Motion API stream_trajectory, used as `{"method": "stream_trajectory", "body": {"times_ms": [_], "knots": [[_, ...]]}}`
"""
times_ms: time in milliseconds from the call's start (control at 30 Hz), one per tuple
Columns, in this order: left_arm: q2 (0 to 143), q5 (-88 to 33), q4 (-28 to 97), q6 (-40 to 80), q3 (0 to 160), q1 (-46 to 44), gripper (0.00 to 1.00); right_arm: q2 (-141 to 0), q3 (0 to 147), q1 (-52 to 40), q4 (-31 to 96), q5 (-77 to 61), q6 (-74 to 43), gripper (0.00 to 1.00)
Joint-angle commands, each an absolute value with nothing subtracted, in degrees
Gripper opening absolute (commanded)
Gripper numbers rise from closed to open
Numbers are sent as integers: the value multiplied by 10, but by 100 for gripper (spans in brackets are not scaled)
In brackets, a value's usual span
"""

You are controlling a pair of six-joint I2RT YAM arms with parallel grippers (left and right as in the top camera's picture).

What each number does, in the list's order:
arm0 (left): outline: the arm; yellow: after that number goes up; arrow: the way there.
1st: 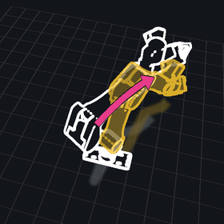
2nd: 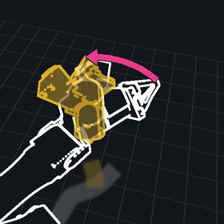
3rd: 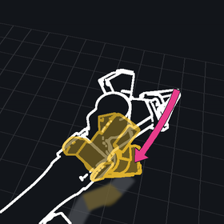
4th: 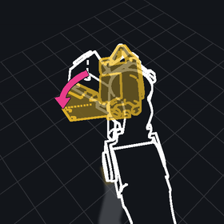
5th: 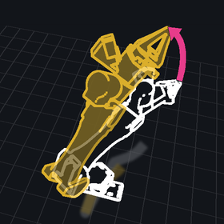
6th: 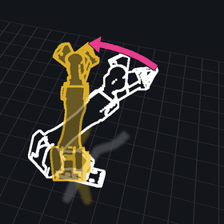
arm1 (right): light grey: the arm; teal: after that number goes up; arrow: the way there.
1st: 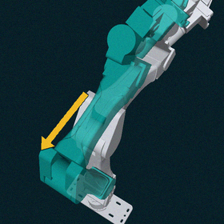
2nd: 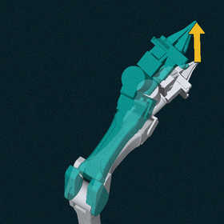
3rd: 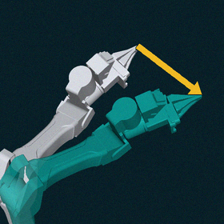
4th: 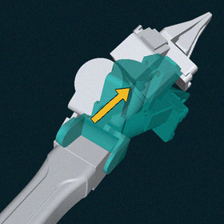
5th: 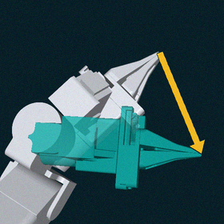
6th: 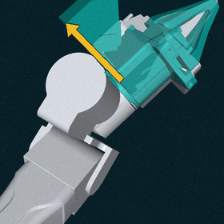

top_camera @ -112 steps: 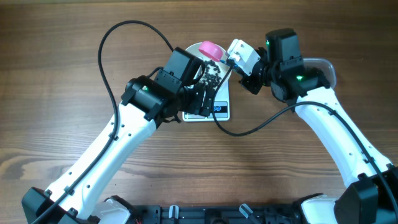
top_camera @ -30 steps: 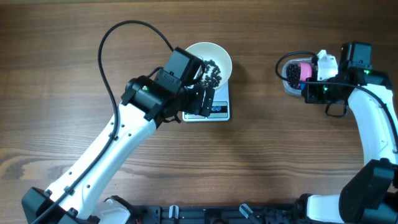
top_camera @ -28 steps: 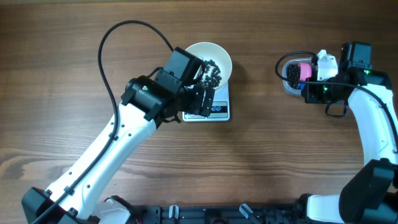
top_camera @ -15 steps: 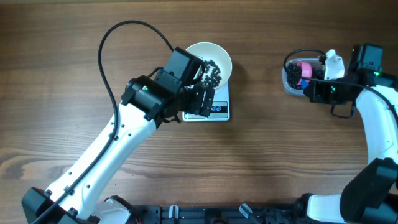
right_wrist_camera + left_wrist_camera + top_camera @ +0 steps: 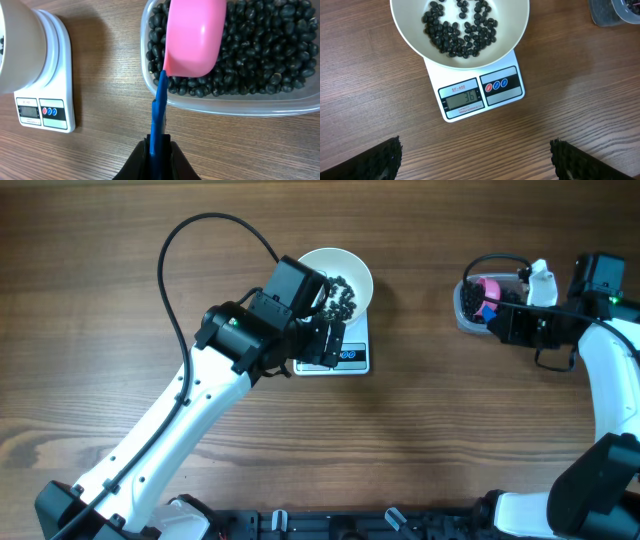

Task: Scoop item into bowl and weigh 150g on scale
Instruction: 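Dip scoop into black beans again with right gripper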

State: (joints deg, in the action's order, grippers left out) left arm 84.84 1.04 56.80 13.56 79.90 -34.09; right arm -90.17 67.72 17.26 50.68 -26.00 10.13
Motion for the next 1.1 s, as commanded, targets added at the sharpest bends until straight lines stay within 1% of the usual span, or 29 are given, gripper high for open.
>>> {"method": "stream_trajectory", "body": {"times_ms": [0, 133, 533, 667, 900, 1067], "knots": [[841, 16, 568, 124, 808, -343, 100, -911, 670, 183, 503, -301, 99, 4], [841, 16, 568, 124, 808, -343, 100, -911, 670, 198, 503, -309, 99, 4], [841, 16, 568, 124, 808, -343, 100, -911, 670, 255, 504, -393, 99, 4], [841, 16, 568, 124, 808, -343, 100, -911, 670, 270, 504, -441, 99, 4], [841, 16, 568, 124, 808, -343, 100, -911, 670, 277, 504, -454, 58, 4], [841, 16, 568, 124, 808, -343, 100, -911, 670, 277, 503, -511, 53, 4]]}}
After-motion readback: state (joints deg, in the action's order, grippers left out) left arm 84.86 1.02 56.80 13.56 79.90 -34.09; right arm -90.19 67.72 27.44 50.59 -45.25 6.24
